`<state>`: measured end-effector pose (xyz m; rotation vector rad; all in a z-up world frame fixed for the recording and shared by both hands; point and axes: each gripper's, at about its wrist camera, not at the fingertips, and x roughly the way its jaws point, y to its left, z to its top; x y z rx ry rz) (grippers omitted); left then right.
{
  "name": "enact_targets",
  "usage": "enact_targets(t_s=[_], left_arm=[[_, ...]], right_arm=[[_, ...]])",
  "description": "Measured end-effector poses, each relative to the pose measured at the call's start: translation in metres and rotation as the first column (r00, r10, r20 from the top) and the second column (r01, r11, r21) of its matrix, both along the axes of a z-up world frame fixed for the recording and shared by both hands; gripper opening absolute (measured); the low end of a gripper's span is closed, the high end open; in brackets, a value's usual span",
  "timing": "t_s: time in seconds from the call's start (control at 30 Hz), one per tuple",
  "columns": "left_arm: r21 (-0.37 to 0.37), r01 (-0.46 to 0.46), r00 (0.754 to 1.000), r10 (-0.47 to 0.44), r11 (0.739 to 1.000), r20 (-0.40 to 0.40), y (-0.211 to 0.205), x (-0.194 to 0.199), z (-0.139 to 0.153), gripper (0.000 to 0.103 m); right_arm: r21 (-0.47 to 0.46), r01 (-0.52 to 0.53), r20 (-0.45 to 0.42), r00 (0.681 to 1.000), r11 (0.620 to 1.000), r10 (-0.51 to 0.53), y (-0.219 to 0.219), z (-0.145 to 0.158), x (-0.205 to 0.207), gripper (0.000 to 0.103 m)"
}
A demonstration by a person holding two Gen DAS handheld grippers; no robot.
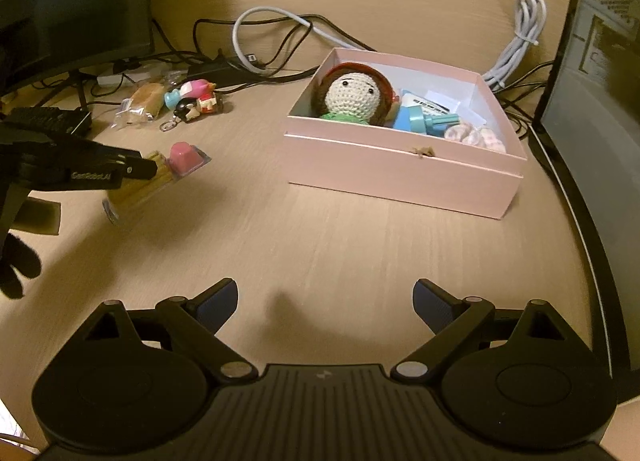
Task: Organize objects
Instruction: 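Lift the stick pack with the left gripper while the right reaches toward the wrapped bun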
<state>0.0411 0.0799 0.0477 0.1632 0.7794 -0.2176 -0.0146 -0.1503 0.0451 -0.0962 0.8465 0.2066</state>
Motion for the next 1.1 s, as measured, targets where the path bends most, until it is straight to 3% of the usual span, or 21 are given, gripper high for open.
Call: enact_targets(t_s=[0.13,0.23,0.37,0.43,0.73,0.97,1.1], left_arm=[[-0.051,-0.015,1.0,0.014,0.999,-0.019,0.008,0.009,0.002,0.024],[-0.129,-0.094,0.995,0.088,0.987,-0.052,0.019,0.02,0.003,0.024],[0.002,-0.109,0.994,0.109,0.994,-0.009,0.011,0.023,0.001,0.026],[0.032,-0.107,0.994,0.107,0.994,0.006,0.007,0.023,-0.001,0.025],[-0.088,-0.188,0.982,0.187,0.978,-0.014,0.025,0.031,-0.001,0.028],[-0.008,-0.19,0.982,0.19,0.982,0.013,0.022,0.038,-0.002,0.028],[-0.006,-0.202,0.979,0.202,0.979,0.016,0.023,0.044,-0.003,0.028]], right_arm=[[0.001,-0.007,-0.003,1.0,1.0,0.007,0.001,-0.003,0.0,0.095],[-0.001,-0.003,0.001,1.0,1.0,0.003,0.0,-0.002,-0.001,0.096],[0.0,0.0,0.0,1.0,1.0,0.0,-0.003,-0.003,-0.002,0.096],[-0.003,0.005,0.0,1.0,1.0,-0.005,-0.005,-0.004,-0.003,0.097],[-0.007,0.012,0.001,1.0,1.0,-0.012,-0.006,-0.005,-0.004,0.098],[-0.022,0.012,0.003,1.0,1.0,-0.012,-0.005,-0.009,-0.003,0.098],[-0.032,0.011,0.014,1.0,0.999,-0.01,-0.003,-0.009,-0.002,0.098]])
